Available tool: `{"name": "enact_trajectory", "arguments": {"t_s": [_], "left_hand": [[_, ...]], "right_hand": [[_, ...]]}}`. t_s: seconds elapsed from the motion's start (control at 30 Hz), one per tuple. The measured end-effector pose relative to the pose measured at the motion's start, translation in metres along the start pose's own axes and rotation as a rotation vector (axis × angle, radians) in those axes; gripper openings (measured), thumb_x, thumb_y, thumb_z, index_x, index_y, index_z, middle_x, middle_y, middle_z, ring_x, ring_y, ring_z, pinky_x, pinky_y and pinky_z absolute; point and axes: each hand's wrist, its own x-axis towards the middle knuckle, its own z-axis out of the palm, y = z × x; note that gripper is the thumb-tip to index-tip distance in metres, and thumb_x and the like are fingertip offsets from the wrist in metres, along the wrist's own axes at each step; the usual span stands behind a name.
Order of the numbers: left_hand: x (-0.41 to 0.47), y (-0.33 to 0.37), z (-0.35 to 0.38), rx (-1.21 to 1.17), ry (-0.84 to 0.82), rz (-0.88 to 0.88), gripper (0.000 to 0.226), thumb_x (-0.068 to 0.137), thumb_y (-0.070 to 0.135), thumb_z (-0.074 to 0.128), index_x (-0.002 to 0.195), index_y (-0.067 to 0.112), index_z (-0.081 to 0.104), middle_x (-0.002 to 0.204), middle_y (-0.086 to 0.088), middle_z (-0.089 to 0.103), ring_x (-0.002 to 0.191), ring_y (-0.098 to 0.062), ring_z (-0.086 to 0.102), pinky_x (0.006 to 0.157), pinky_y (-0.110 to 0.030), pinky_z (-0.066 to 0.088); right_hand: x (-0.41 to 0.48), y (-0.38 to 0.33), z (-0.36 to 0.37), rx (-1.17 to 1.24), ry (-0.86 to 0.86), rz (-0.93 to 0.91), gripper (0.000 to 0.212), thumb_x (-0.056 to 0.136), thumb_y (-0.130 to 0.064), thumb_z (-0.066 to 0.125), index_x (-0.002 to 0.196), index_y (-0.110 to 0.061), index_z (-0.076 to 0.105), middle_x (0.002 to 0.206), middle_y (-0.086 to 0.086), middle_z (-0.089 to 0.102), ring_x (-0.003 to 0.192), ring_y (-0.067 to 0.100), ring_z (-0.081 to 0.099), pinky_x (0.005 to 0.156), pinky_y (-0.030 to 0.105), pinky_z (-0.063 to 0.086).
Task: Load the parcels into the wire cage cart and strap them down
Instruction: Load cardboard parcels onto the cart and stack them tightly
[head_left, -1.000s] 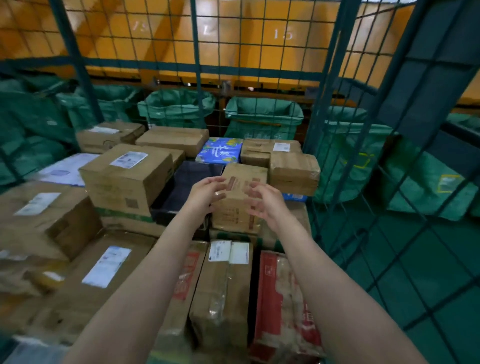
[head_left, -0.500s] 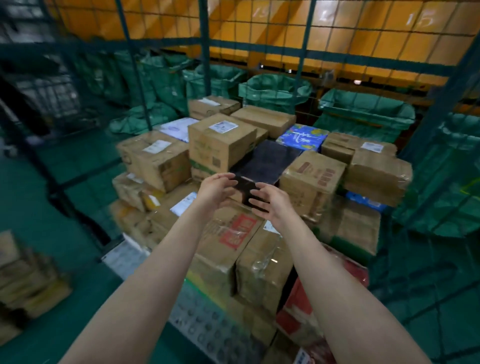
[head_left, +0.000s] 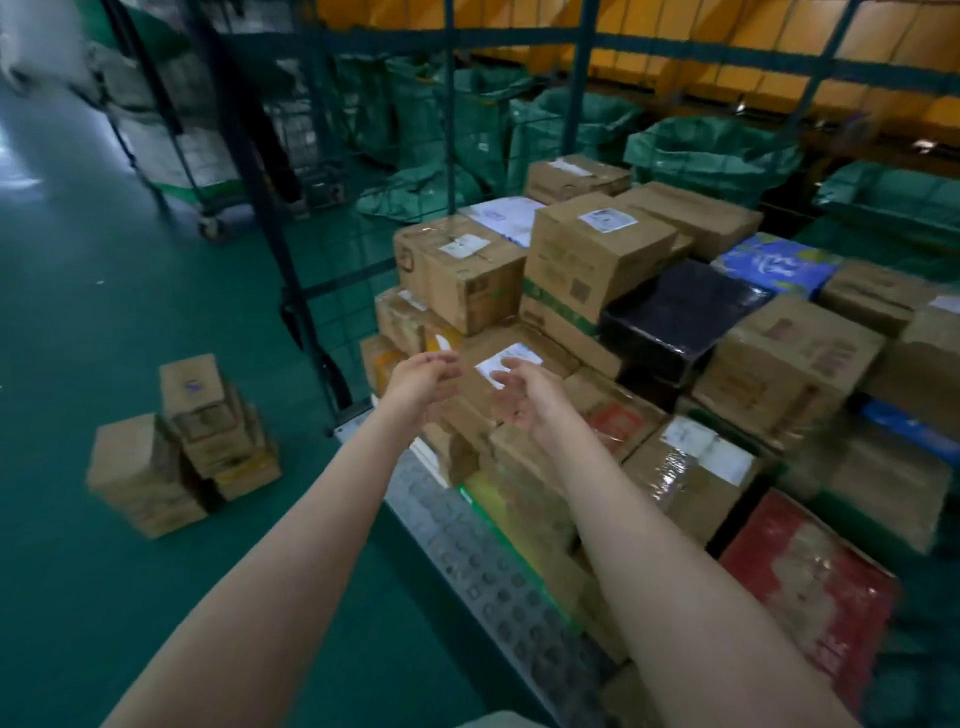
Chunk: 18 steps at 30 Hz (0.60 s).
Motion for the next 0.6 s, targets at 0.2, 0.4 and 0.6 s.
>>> {"name": "enact_trajectory", "arguments": {"t_s": [0.2, 0.4, 0.6], "left_hand": [[-0.004, -0.020, -0.116, -0.014, 0.104, -0.057, 0.023, 0.095, 0.008, 0.042, 0.102, 0.020, 0.059, 0.101, 0.001, 0.064, 0.084, -0.012, 0.061, 0.073, -0.029, 0.046], [-0.006, -0.039, -0.224, -0.043, 0.220, -0.080, 0.026, 0.095, 0.008, 0.038, 0.091, 0.023, 0.059, 0.101, 0.003, 0.062, 0.090, -0.016, 0.059, 0.073, -0.032, 0.044], [-0.009, -0.058, -0.311, -0.057, 0.309, -0.130, 0.022, 0.097, 0.012, 0.039, 0.097, 0.021, 0.059, 0.103, 0.002, 0.064, 0.093, -0.017, 0.060, 0.088, -0.035, 0.047]], "right_hand": [[0.004, 0.063, 0.099, -0.072, -0.115, 0.058, 0.019, 0.096, -0.007, 0.040, 0.098, -0.016, 0.056, 0.079, 0.001, 0.060, 0.065, 0.016, 0.055, 0.060, 0.026, 0.042], [-0.003, 0.124, 0.195, -0.119, -0.230, 0.122, 0.017, 0.099, -0.014, 0.039, 0.105, -0.015, 0.055, 0.090, 0.001, 0.063, 0.072, 0.015, 0.060, 0.065, 0.029, 0.048], [-0.014, 0.167, 0.269, -0.190, -0.285, 0.207, 0.022, 0.099, -0.009, 0.038, 0.106, -0.014, 0.057, 0.092, 0.001, 0.064, 0.085, 0.020, 0.061, 0.084, 0.036, 0.048]]}}
